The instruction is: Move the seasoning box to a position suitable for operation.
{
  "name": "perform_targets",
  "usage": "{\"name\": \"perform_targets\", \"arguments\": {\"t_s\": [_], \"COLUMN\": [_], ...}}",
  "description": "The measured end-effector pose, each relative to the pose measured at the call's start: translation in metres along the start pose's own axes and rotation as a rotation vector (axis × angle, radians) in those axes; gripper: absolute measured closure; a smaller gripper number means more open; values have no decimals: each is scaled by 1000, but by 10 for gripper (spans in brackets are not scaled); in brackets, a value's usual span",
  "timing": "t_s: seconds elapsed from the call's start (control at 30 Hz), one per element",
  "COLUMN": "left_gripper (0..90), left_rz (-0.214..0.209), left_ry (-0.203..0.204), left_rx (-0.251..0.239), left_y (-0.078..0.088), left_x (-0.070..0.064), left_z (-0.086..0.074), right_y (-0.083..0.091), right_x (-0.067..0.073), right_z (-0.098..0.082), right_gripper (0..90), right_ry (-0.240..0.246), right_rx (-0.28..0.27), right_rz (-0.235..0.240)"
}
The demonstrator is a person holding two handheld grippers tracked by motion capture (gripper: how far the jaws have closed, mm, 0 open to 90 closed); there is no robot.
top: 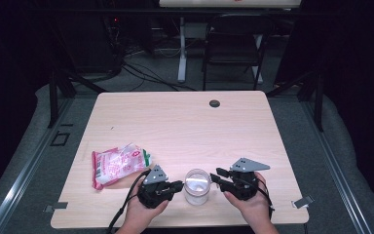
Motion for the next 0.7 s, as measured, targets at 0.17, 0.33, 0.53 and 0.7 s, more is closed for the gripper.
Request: {"name": "perform_targets", "arguments": {"t_s": [0.17, 0.33, 0.53, 0.7], "left_gripper": [819, 799, 782, 770], "left_rz": [-2, 6, -12, -5], "left_ry": [1, 1, 2, -2], "left_rx": [-6, -13, -22, -23], "left_y": [0, 0, 1, 1], "left_x": [0, 2, 2, 3], "left_z": [1, 1, 1, 1], "right_y": [-1, -2, 0, 1], "right_x": [-2, -1, 1, -3], "right_z": [-1, -1, 1, 1], "right_gripper": [613, 637, 769, 764], "right_ry": [-32, -22, 14, -18], "right_rx": [-7, -7, -21, -21], "right_rz": [30, 38, 24, 17]}}
Point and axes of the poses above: each handheld gripper's, and its own axes: y roughly backward along the jaws, z roughly out of its top, x roughly to its left, the point moved 10 cm from there along -y, roughly forward along the jaws, and after that the axes turned 3 degrees about -y, right-handed, at the moved point
